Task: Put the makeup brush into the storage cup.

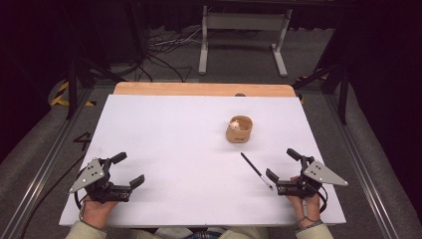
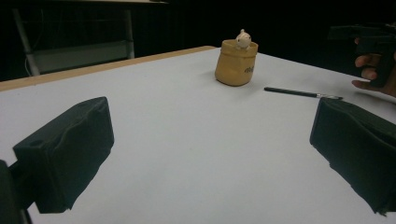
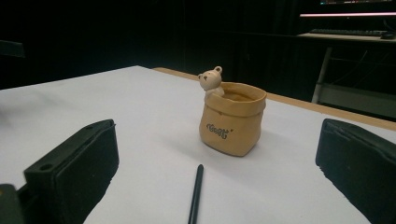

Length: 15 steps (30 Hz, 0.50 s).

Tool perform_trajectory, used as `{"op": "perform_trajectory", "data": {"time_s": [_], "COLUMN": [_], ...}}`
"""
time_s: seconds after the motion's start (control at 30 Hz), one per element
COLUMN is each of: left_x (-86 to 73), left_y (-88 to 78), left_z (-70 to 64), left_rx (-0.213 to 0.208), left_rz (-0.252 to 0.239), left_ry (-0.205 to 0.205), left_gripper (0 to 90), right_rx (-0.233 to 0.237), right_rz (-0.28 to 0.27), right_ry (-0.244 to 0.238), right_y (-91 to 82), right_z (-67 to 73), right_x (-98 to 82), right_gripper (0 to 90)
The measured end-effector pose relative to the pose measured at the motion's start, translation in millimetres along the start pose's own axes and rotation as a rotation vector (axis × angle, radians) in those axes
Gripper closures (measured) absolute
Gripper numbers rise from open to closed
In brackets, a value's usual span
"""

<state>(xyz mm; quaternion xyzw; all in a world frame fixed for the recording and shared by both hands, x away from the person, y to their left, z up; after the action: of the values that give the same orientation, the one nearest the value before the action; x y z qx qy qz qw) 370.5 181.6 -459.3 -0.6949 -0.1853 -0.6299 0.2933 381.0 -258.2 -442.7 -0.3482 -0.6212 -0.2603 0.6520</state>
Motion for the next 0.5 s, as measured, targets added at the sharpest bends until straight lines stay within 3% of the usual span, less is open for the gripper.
{"op": "perform_trajectory", "data": {"time_s": [0.5], "left_x": [3.1], "left_y": [0.6], "left_z": [-2.5], "left_rx": [-0.005], "left_rz": [-0.005], "left_ry": [0.004], "left_gripper": [0.3], "right_rx": [0.0], "right_rz": [0.003], "right_ry": [-0.01], "right_y": [-2.5], "right_z": [0.5], "right_x": [1.3], "right_gripper": [0.0]}}
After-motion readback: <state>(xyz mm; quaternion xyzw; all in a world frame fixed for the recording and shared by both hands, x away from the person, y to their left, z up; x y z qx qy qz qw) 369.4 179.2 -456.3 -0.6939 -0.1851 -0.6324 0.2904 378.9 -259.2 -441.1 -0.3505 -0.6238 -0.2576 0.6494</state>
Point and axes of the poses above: each handheld gripper's, and its own axes: y roughly forward along the jaws, x roughly out of its top, z roughly to its left, the point moved 9 cm from there along y, roughly forward along the jaws, and after that the axes turned 2 degrees about y, right-handed, at the moved point
